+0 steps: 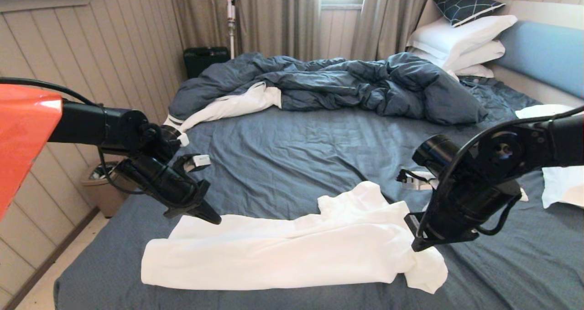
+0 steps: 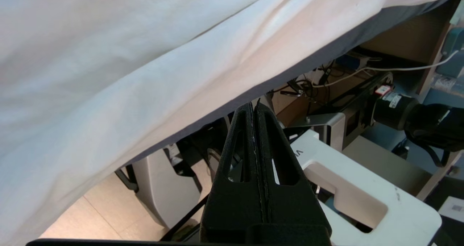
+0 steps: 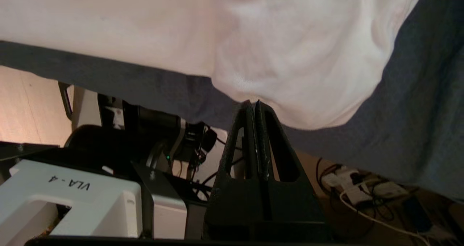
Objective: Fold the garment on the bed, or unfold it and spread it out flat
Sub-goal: Fold the white T-shirt
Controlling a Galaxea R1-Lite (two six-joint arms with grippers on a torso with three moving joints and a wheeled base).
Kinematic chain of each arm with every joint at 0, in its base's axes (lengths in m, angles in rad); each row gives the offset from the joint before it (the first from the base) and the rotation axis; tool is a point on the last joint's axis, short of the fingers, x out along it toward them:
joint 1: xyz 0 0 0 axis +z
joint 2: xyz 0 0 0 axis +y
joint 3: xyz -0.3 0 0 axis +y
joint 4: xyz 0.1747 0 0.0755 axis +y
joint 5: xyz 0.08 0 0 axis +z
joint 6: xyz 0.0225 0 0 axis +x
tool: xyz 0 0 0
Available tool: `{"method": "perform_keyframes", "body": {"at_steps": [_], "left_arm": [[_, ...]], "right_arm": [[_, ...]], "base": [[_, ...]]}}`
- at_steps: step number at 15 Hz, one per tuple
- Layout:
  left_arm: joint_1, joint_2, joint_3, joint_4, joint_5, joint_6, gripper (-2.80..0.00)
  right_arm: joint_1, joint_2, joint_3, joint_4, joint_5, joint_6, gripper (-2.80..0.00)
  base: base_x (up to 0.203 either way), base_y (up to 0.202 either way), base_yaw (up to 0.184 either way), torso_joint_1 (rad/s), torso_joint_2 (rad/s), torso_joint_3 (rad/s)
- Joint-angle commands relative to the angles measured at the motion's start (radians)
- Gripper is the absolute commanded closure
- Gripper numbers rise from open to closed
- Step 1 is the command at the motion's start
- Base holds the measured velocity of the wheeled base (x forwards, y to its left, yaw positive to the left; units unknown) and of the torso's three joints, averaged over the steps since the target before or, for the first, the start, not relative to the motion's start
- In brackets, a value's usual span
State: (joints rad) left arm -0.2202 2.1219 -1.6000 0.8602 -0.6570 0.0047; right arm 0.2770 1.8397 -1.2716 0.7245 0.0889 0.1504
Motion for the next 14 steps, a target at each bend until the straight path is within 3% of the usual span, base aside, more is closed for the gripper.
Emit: {"method": "perform_keyframes", "body": {"at_steps": [1, 6, 11, 12, 14], "left_arm": [[0.001, 0.004, 0.012, 0.006, -0.004, 0.001, 0.0], [0.004, 0.013, 0.047, 0.006, 0.0, 0.008, 0.0], [0.012, 0.035, 0.045, -0.012, -0.01, 0.008, 0.0], [0.012, 0.04, 0.047, -0.016, -0.01, 0.008, 0.0], [0.012, 0.052, 0.043, -0.018, -0.006, 0.012, 0.0]], "right_arm": [[0.009, -0.009, 0.013, -0.016, 0.001, 0.0, 0.0], [0.133, 0.159, -0.036, -0.055, -0.007, 0.013, 0.0], [0.136, 0.371, -0.168, -0.065, -0.065, 0.025, 0.0], [0.13, 0.388, -0.175, -0.067, -0.11, 0.027, 0.0], [0.094, 0.381, -0.153, -0.067, -0.126, 0.027, 0.0]], "base": [[0.0, 0.0, 0.0, 0.0, 0.0, 0.0], [0.0, 0.0, 0.0, 0.0, 0.0, 0.0], [0.0, 0.0, 0.0, 0.0, 0.0, 0.0], [0.0, 0.0, 0.0, 0.0, 0.0, 0.0], [0.0, 0.0, 0.0, 0.0, 0.0, 0.0]]}}
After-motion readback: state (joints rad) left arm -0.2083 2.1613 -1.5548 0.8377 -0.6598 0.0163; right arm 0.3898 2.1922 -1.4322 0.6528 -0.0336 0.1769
